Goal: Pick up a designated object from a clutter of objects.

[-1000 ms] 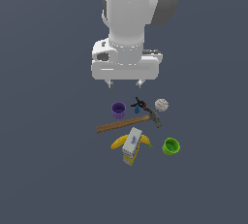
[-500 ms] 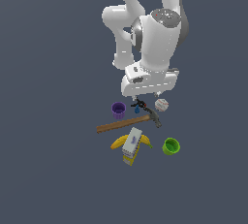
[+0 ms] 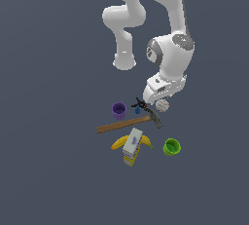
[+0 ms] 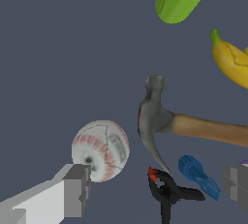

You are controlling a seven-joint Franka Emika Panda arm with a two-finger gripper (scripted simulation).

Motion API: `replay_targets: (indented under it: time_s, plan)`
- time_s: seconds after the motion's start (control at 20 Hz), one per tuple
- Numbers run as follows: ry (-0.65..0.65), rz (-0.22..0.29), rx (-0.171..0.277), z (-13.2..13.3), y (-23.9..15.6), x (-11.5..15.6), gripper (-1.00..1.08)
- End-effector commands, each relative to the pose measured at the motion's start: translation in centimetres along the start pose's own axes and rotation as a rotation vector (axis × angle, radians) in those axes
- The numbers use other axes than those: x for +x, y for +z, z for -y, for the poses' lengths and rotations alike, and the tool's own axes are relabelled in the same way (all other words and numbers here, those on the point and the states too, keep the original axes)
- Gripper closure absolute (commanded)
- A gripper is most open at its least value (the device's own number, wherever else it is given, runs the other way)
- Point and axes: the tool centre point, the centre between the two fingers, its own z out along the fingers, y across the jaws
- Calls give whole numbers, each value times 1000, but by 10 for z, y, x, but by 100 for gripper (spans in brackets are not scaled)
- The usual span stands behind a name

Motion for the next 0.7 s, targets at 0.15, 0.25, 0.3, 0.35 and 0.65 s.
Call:
replay_targets:
  time_s: [0.15, 0.25, 0.3, 0.35, 0.65]
  plan:
    - [-74, -3, 11, 34, 23, -11, -92]
    - [-90, -3, 14, 41, 28, -13, -92]
    - [-96, -4, 16, 44, 30, -15, -92]
    - [-101, -4, 16, 46, 31, -15, -92]
    - [-104, -3, 17, 47, 33, -16, -92]
